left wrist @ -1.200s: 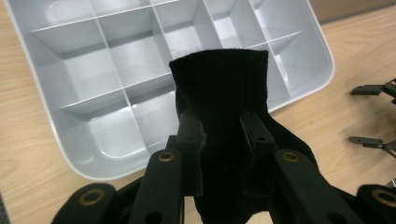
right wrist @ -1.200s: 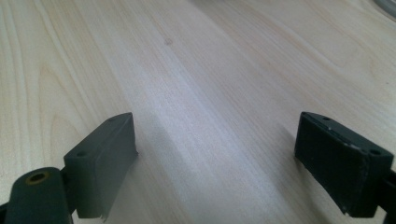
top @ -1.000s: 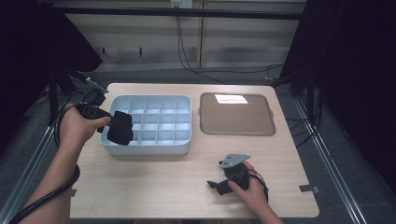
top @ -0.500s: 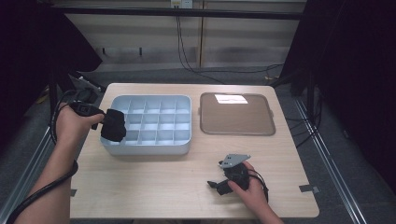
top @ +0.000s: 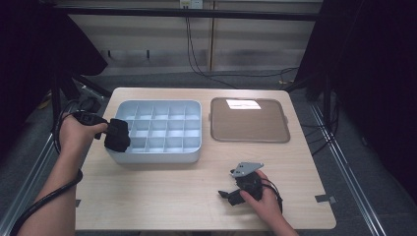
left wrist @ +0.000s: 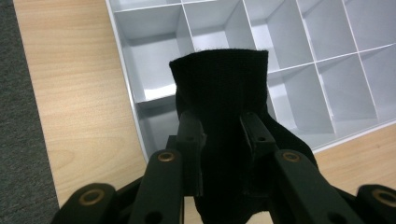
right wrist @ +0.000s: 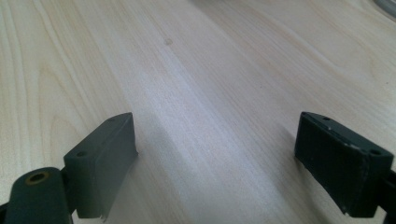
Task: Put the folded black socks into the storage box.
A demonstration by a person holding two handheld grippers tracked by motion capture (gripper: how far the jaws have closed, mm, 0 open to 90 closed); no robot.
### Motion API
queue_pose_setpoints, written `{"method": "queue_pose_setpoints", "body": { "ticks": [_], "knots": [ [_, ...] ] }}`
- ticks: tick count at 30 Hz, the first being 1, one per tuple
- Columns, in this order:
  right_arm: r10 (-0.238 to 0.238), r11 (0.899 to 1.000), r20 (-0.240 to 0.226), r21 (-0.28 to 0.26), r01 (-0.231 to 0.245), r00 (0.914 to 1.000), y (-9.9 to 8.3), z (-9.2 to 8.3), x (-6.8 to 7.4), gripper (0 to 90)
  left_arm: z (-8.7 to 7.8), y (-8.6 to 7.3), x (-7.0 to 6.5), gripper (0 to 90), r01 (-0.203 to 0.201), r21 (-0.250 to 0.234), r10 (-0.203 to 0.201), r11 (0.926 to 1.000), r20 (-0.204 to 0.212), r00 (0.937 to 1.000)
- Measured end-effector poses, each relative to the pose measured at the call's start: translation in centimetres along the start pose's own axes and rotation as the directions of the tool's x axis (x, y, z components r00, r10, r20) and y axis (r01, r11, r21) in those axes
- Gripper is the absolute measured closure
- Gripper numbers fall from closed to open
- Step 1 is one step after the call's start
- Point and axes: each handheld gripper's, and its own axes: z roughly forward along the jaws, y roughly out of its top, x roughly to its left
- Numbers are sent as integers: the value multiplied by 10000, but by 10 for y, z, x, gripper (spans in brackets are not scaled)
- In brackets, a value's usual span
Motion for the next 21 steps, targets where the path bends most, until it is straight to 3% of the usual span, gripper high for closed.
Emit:
{"method": "queue_pose_setpoints", "body": {
  "ticks": [6, 21],
  "knots": [
    [3, 10000, -1, 3, -3, 10000, 0, 0, 0, 123, 6, 0, 2, 728, -27, 99, 27, 9999, 9, 10000],
    [-6, 10000, -1, -2, 6, 10000, 0, 0, 0, 123, 18, -2, 7, 724, -94, 487, 118, 9988, -491, 9987]
  ]
}}
